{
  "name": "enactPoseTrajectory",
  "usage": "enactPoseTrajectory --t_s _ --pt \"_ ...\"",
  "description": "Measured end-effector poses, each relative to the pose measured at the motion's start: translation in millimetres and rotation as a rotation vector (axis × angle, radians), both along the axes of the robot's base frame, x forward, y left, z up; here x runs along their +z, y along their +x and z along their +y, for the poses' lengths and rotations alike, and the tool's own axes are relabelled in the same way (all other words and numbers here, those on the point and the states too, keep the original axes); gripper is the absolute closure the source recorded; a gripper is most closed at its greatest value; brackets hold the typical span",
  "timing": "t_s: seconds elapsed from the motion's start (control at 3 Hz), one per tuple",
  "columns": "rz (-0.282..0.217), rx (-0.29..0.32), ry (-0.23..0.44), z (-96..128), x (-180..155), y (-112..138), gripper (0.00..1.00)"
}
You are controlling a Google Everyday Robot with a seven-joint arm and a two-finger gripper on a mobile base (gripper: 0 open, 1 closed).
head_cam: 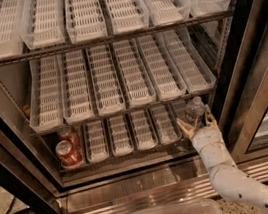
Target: Pick water bottle from bottom shelf of fridge
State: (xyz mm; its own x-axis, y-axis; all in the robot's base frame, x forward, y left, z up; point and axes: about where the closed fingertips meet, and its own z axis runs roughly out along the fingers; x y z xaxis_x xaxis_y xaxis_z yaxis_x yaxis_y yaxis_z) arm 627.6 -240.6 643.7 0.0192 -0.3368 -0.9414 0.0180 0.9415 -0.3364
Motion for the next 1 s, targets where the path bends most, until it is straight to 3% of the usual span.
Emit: enactPoseTrajectory --t_s 0.67,1.0 --pt "0.006 -0.002 -0.008 2 -4 13 0.21" --pt "0.011 -0.003 -0.01 2 -5 21 0.27"
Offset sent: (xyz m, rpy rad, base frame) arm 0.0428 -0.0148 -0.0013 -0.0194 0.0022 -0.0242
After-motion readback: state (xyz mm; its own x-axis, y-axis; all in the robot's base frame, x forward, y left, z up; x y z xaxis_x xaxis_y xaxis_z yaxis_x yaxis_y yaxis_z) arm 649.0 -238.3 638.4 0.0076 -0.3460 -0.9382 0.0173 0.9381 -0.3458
